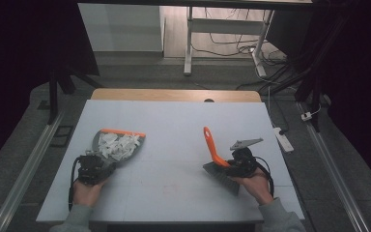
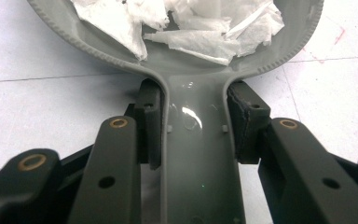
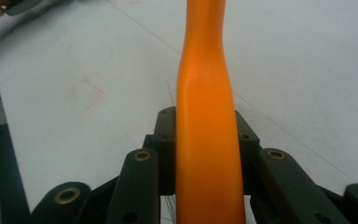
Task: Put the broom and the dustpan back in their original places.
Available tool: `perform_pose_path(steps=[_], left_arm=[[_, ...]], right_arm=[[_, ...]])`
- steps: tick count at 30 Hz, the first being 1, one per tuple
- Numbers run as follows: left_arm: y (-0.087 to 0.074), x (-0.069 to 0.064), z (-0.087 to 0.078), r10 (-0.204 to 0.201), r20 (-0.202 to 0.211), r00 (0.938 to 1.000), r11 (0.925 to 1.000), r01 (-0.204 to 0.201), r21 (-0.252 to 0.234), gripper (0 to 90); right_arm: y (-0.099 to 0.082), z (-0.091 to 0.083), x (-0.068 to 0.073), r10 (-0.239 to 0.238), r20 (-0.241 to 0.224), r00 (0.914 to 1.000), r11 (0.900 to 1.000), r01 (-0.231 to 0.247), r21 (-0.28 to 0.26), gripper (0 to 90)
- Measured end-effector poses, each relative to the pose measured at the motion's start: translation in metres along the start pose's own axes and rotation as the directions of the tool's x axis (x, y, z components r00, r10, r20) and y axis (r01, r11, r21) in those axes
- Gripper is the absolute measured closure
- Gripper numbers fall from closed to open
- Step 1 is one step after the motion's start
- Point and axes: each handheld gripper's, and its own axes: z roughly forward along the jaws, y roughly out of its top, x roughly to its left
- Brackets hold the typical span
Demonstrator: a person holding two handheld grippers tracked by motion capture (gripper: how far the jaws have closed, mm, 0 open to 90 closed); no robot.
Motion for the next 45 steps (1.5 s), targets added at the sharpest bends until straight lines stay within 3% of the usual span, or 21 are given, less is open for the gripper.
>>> perform_pose_path(steps=[3, 12, 19, 25, 32, 36, 39, 41, 45], left_arm=[[0.000, 0.001, 0.001, -0.002, 0.014, 0.9999, 1.0000, 0.002, -0.007, 58.6], [-0.001, -0.001, -0.002, 0.028, 0.026, 0.9993, 0.9993, -0.027, -0.024, 34.7], [-0.003, -0.004, -0.010, 0.053, 0.009, 0.9985, 0.9969, -0.053, -0.059, 22.2], [-0.005, -0.004, -0.018, 0.073, 0.012, 0.9972, 0.9946, -0.072, -0.075, 20.6], [-0.008, -0.003, -0.025, 0.084, 0.027, 0.9961, 0.9932, -0.082, -0.082, 18.4], [-0.009, -0.003, -0.029, 0.099, 0.030, 0.9947, 0.9917, -0.096, -0.085, 17.0], [-0.009, -0.003, -0.032, 0.106, 0.029, 0.9939, 0.9906, -0.103, -0.090, 16.2], [-0.009, -0.002, -0.034, 0.111, 0.026, 0.9934, 0.9895, -0.108, -0.095, 16.0], [-0.010, 0.000, -0.038, 0.133, 0.029, 0.9907, 0.9861, -0.129, -0.105, 15.9]], right_arm=[[-0.001, 0.005, -0.005, 0.013, 0.005, 0.9999, 0.9997, -0.013, 0.022, 70.6], [-0.001, 0.011, -0.022, 0.044, 0.029, 0.9986, 0.9982, -0.045, 0.039, 69.6], [-0.002, 0.011, -0.028, 0.046, 0.053, 0.9975, 0.9981, -0.049, 0.038, 65.6], [-0.004, 0.011, -0.029, 0.037, 0.095, 0.9948, 0.9986, -0.040, 0.035, 59.9], [-0.008, 0.010, -0.034, 0.057, 0.141, 0.9884, 0.9976, -0.062, 0.030, 53.2], [-0.007, 0.011, -0.033, 0.029, 0.212, 0.9768, 0.9980, -0.040, 0.050, 46.0], [-0.008, 0.012, -0.035, 0.031, 0.237, 0.9711, 0.9976, -0.045, 0.052, 43.7], [-0.007, 0.011, -0.034, 0.019, 0.273, 0.9619, 0.9982, -0.033, 0.049, 44.6], [-0.007, 0.004, -0.033, 0.022, 0.273, 0.9616, 0.9995, -0.027, 0.013, 46.0]])
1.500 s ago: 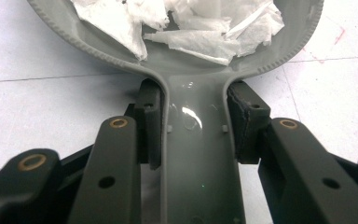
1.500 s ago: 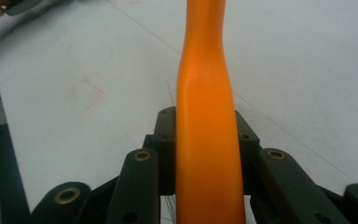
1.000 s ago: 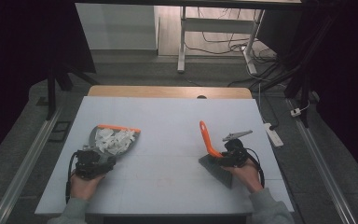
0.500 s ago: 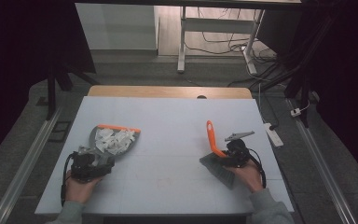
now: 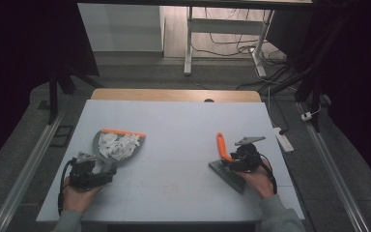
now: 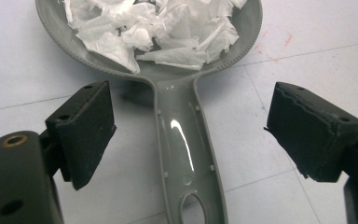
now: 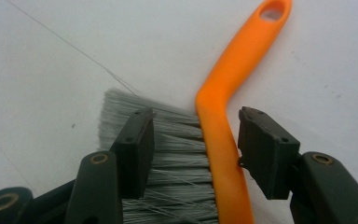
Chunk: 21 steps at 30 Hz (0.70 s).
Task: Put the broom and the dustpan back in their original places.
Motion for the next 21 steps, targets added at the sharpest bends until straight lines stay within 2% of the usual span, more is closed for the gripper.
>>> perform_pose_path(steps=[5, 13, 15, 18, 21], left_arm=[[-0.001, 0.002, -0.003, 0.016, 0.024, 0.9996, 0.9998, -0.016, -0.009, 16.1], [-0.001, -0.001, -0.006, 0.063, 0.064, 0.9960, 0.9980, -0.062, -0.011, 17.6], [-0.002, -0.002, -0.007, 0.081, 0.082, 0.9933, 0.9967, -0.080, -0.017, 17.8], [-0.003, -0.002, -0.007, 0.115, 0.129, 0.9849, 0.9933, -0.113, -0.024, 19.7], [-0.003, -0.002, -0.005, 0.139, 0.155, 0.9782, 0.9903, -0.138, -0.015, 19.8]], right_arm=[[-0.001, -0.007, 0.001, -0.008, -0.005, 1.0000, 0.9993, 0.008, -0.036, 45.8], [-0.010, -0.022, 0.010, -0.068, -0.027, 0.9973, 0.9929, 0.065, -0.100, 45.9], [-0.014, -0.024, 0.012, -0.077, -0.031, 0.9965, 0.9906, 0.073, -0.116, 46.0], [-0.020, -0.026, 0.016, -0.100, -0.021, 0.9947, 0.9873, 0.097, -0.126, 46.3], [-0.026, -0.029, 0.017, -0.105, -0.011, 0.9944, 0.9860, 0.102, -0.132, 46.4]])
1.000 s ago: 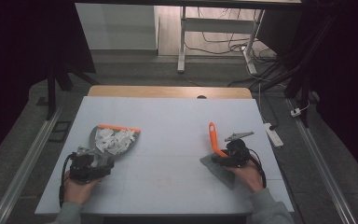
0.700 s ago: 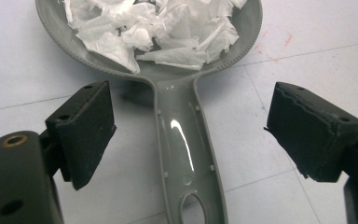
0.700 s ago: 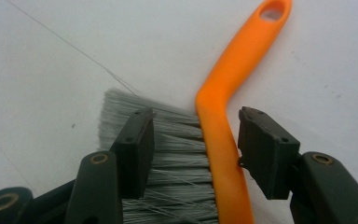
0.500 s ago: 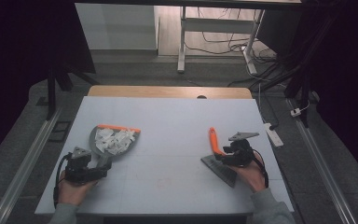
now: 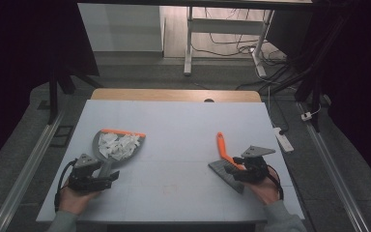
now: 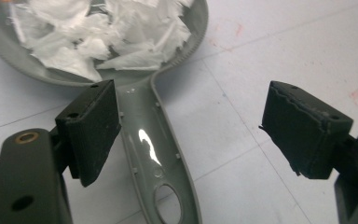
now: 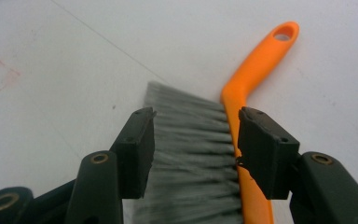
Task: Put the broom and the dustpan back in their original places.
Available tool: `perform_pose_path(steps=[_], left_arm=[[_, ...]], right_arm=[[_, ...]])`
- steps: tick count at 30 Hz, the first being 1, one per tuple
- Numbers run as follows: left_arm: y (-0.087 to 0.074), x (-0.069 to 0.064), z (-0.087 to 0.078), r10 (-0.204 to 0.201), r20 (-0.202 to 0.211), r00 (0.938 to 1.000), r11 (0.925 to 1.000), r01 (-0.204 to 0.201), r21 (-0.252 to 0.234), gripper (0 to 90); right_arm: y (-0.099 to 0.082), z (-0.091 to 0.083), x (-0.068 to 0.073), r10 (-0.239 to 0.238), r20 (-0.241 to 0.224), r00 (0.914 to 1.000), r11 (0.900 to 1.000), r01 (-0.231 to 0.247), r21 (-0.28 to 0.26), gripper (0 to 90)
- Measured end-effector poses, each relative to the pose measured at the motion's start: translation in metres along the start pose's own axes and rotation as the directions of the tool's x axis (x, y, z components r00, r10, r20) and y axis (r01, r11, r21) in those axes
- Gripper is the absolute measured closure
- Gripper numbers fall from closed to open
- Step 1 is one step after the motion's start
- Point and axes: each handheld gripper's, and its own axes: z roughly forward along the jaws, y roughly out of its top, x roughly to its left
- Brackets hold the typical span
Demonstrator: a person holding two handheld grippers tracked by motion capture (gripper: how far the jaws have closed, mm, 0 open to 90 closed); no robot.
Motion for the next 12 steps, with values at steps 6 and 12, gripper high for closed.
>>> perform_pose_path(steps=[6, 12], left_arm=[[0.000, -0.004, 0.001, 0.038, 0.040, 0.9985, 0.9993, -0.038, -0.006, 20.1], [0.000, -0.004, 0.002, 0.054, 0.056, 0.9970, 0.9985, -0.053, -0.010, 20.4]], right_arm=[[-0.011, -0.010, 0.000, 0.007, 0.008, 1.0000, 0.9998, -0.006, -0.020, 46.4], [-0.015, -0.015, 0.006, -0.022, -0.001, 0.9998, 0.9986, 0.021, -0.049, 46.5]])
